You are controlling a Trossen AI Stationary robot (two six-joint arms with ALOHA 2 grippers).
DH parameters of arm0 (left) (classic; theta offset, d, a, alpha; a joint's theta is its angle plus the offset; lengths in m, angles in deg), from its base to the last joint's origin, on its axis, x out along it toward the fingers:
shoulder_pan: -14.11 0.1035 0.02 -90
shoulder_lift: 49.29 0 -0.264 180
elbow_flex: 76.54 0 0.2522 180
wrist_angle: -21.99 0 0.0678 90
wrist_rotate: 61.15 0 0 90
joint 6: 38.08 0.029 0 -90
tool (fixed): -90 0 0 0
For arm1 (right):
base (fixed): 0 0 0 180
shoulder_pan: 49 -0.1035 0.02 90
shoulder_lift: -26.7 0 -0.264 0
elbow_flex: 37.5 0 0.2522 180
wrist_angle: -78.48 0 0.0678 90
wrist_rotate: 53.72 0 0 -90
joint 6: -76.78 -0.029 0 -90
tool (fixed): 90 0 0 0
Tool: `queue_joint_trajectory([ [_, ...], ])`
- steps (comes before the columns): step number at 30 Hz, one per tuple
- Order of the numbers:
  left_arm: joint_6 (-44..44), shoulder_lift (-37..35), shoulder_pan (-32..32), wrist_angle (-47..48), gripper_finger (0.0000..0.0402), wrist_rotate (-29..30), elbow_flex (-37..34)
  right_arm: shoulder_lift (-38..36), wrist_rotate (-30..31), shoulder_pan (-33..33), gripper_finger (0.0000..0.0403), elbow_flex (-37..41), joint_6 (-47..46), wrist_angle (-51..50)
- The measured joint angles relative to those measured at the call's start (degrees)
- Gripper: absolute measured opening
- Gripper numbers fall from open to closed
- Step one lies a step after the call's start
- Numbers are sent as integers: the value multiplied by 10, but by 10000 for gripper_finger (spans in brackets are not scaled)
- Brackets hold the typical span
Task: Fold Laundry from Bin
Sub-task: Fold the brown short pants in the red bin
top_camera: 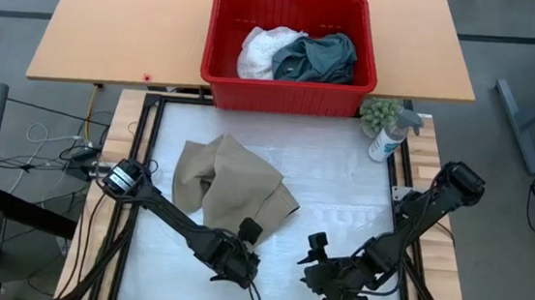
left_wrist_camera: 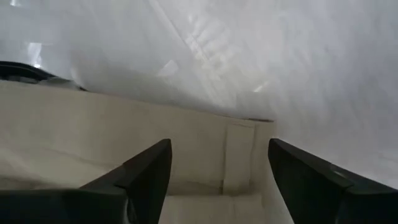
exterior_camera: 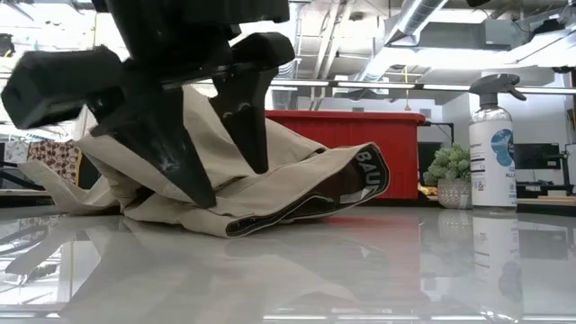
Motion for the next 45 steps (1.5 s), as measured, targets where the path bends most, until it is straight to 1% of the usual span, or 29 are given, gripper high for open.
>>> queue_joint_trajectory([
  [6,0,0,3,-39,258,-5,-29,0,0,-2,220,0,-5,-1],
  [10,-4,0,4,-45,256,-4,-41,0,0,-1,220,0,-5,0],
  [13,-21,-2,9,-51,234,-18,-54,0,0,0,220,0,-9,1],
  [16,-44,-4,17,-59,182,-23,-68,0,7,0,220,0,-22,1],
  [19,-51,-3,28,-62,109,-32,-73,0,16,-1,220,0,-34,1],
  [22,-52,-1,38,-66,30,-22,-74,0,17,-1,220,0,-48,1],
  [23,-56,-1,41,-65,16,-16,-74,0,17,-1,220,0,-53,1],
  [26,-67,1,44,-56,7,15,-74,0,17,-4,220,0,-66,1],
  [30,-106,-3,43,28,3,49,-35,0,32,-9,220,0,-74,0],
  [34,-139,-31,43,94,2,55,21,0,51,-14,220,0,-74,0],
  [37,-152,-48,42,127,1,61,54,0,64,-14,220,0,-76,0],
  [43,-178,-98,41,172,1,101,112,0,107,-14,220,0,-78,-1],
  [45,-185,-108,41,188,0,115,131,0,131,-14,220,0,-75,-1],
])
